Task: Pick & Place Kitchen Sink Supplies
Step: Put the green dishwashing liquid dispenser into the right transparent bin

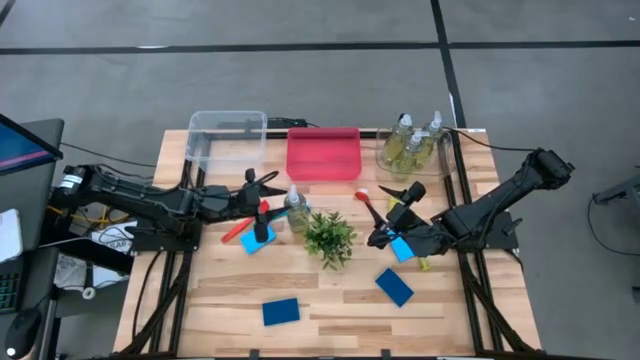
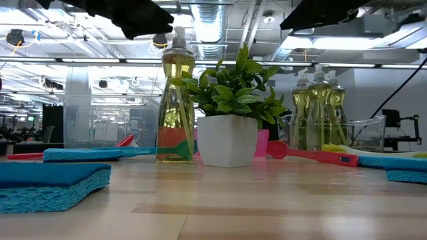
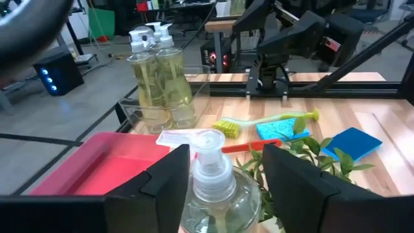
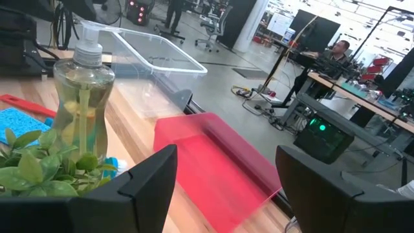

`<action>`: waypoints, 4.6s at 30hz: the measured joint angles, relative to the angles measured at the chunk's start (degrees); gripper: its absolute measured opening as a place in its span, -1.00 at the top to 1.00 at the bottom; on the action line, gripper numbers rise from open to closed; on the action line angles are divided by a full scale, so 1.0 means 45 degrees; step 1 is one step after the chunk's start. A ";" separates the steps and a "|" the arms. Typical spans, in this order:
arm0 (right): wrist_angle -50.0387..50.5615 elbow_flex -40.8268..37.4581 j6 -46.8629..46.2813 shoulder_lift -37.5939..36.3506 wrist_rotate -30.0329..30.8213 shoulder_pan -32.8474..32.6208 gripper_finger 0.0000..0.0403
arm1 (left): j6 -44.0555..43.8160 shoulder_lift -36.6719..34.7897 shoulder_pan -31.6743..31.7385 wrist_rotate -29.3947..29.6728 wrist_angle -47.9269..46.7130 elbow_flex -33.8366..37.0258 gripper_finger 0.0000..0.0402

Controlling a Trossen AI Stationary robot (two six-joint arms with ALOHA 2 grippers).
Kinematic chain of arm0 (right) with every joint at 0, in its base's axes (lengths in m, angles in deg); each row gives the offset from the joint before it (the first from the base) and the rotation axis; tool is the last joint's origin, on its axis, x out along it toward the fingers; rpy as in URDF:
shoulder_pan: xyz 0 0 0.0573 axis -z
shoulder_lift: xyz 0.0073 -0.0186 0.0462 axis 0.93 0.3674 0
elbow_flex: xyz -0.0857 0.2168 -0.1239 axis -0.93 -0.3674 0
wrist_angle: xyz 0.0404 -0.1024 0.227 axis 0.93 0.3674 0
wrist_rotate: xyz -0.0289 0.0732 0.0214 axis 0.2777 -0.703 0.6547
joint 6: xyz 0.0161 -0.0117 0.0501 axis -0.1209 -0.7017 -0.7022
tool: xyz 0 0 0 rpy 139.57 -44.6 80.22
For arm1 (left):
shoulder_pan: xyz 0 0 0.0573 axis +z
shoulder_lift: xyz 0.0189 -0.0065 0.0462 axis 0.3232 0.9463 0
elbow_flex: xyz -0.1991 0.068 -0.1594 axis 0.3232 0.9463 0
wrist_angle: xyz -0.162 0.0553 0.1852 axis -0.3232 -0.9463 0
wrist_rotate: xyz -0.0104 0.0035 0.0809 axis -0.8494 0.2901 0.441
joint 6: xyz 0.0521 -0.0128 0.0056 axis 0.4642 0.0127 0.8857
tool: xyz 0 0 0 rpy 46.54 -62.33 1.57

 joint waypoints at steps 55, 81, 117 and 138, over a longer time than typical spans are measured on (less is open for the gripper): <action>0.0000 0.0000 0.0000 0.0000 -0.0010 0.0000 -0.27 | -0.1385 0.1749 0.1552 -0.1541 -0.0863 0.0223 -0.46; 0.0000 0.0000 0.0000 0.0000 -0.0010 0.0000 -0.27 | 0.0066 0.1951 0.2888 -0.4600 0.0282 0.0780 -0.46; -0.0092 0.0000 0.0000 0.0003 -0.0011 0.0003 -0.27 | 0.1389 0.5812 0.3235 -0.5337 0.5690 0.0777 -0.46; -0.0092 0.0000 0.0000 0.0003 -0.0013 0.0005 -0.27 | 0.1350 0.5809 0.3084 -0.4999 0.5918 0.0777 -0.46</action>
